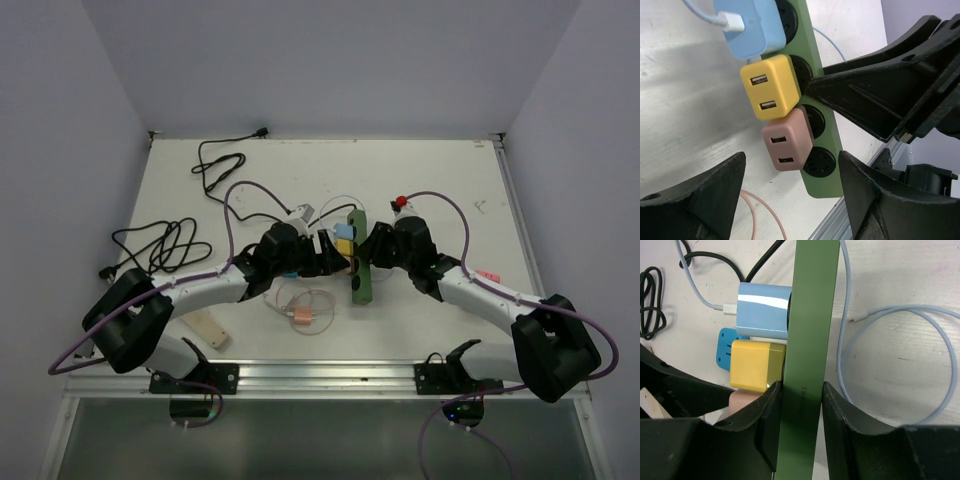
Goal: Pull the plug off the socket
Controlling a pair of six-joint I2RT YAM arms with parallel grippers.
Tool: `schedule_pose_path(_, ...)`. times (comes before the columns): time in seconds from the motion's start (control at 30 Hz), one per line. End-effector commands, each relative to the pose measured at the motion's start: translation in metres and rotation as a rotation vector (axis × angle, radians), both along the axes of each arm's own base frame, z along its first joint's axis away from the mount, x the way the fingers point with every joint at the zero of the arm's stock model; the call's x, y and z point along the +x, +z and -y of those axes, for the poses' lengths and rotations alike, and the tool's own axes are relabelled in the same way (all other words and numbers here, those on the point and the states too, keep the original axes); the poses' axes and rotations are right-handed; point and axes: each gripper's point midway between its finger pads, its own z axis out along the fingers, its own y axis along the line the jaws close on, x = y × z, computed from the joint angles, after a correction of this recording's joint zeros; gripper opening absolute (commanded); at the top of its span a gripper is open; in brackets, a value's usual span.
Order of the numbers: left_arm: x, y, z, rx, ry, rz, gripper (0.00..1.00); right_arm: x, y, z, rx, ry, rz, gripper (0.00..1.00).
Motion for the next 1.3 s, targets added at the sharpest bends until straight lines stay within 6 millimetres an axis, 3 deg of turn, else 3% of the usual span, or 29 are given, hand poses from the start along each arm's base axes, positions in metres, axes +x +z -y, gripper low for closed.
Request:
schedule_pose_path(0.0,0.001,0.016,0.018,-0.105,-0.031,-0.024,0.77,0.017,0.054,-0.012,0.092,0.016,0.152,0.0)
schedule_pose_path(0.5,0.011,0.011,0.035,-0.171,-0.013,-0.077,0.44,0.013,0.054,-0.019,0.15,0.038,0.156,0.0)
schedule_pose_path(0.6,0.013,0.014,0.036,-0.187,-0.005,-0.073,0.17,0.013,0.053,-0.019,0.149,0.041,0.151,0.0)
schedule_pose_path(0.7,0.016,0.017,0.035,-0.194,0.01,-0.058,0.0,0.01,0.05,-0.018,0.137,0.041,0.132,0.0)
schedule_pose_path(0.73,0.017,0.018,0.035,-0.194,0.013,-0.053,0.0,0.009,0.051,-0.017,0.136,0.04,0.127,0.02)
schedule_pose_path(0.83,0.019,0.018,0.034,-0.195,0.029,-0.041,0.0,0.004,0.049,-0.016,0.127,0.047,0.1,0.27)
schedule_pose_path(0.87,0.02,0.02,0.034,-0.198,0.03,-0.034,0.0,0.002,0.048,-0.015,0.126,0.049,0.092,0.41)
schedule_pose_path(0.97,0.023,0.021,0.033,-0.2,0.041,-0.025,0.0,-0.006,0.044,-0.014,0.126,0.053,0.058,0.55)
schedule_pose_path(1.27,0.034,0.022,0.035,-0.195,0.077,-0.007,0.0,-0.03,0.029,-0.013,0.149,0.082,-0.031,0.6)
